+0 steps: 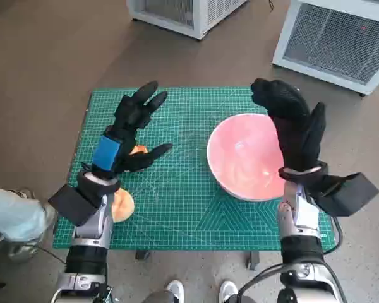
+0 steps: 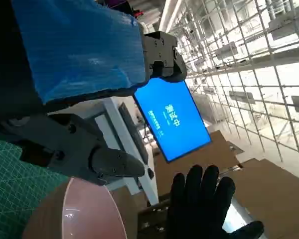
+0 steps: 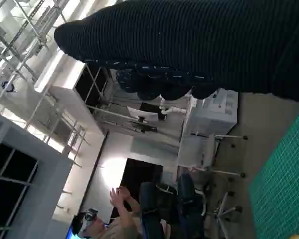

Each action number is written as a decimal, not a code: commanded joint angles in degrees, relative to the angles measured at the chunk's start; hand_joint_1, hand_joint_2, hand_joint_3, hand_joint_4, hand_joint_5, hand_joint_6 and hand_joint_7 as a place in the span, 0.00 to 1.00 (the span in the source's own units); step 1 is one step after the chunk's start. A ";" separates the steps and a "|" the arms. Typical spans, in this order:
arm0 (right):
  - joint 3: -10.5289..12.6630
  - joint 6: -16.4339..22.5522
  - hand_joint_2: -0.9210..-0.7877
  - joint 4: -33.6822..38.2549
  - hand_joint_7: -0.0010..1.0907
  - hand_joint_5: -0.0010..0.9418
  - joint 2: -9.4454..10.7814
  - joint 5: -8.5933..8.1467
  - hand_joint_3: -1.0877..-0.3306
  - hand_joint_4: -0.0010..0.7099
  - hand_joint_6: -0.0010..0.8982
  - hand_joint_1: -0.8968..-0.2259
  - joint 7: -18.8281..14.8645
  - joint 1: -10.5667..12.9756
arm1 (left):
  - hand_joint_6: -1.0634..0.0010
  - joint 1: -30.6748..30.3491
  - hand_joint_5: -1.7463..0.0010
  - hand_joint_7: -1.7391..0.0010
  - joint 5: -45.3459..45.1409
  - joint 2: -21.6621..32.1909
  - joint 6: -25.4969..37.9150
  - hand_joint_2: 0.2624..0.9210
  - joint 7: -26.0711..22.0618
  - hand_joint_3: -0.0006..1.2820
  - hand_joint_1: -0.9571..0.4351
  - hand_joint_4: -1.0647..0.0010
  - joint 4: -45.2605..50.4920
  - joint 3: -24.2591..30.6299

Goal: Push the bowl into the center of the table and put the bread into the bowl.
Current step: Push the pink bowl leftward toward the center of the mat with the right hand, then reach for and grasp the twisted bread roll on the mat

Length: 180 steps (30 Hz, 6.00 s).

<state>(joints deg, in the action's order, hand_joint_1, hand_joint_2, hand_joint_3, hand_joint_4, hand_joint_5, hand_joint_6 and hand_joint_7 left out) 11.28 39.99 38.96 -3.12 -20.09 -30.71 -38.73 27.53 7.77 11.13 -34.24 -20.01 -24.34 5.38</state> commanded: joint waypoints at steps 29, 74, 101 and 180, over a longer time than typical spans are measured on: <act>0.43 -0.75 0.00 1.03 0.41 0.00 -0.13 -0.79 0.49 0.35 0.14 0.39 -0.62 0.47 | 0.97 0.95 0.90 0.71 0.32 0.22 0.00 1.00 0.37 0.12 0.51 0.74 -0.12 0.52; 13.96 -0.65 0.00 33.83 0.36 0.01 -12.63 1.13 0.38 0.36 0.17 0.48 16.93 -6.08 | 0.97 -0.07 0.90 0.71 0.22 0.24 -0.91 1.00 1.13 0.12 0.50 0.74 -0.25 1.09; 15.05 -12.86 0.00 36.84 0.25 0.00 -6.06 2.74 0.29 0.37 0.26 0.54 18.79 -6.78 | 0.96 -0.32 0.90 0.72 1.22 1.15 -0.16 1.00 -0.21 0.12 0.49 0.74 0.56 1.63; 4.71 7.98 0.00 25.46 0.17 0.00 -2.85 12.80 0.41 0.39 0.28 0.44 12.73 -9.97 | 0.93 -4.13 0.93 0.75 1.50 1.63 4.62 1.00 1.49 0.13 0.50 0.72 8.52 1.05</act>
<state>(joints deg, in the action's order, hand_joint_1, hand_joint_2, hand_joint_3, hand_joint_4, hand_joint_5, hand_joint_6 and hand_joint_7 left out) 17.51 45.65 66.30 -5.30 -8.35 -15.89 -51.59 22.04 9.00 12.83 -30.23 -18.23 -16.83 6.83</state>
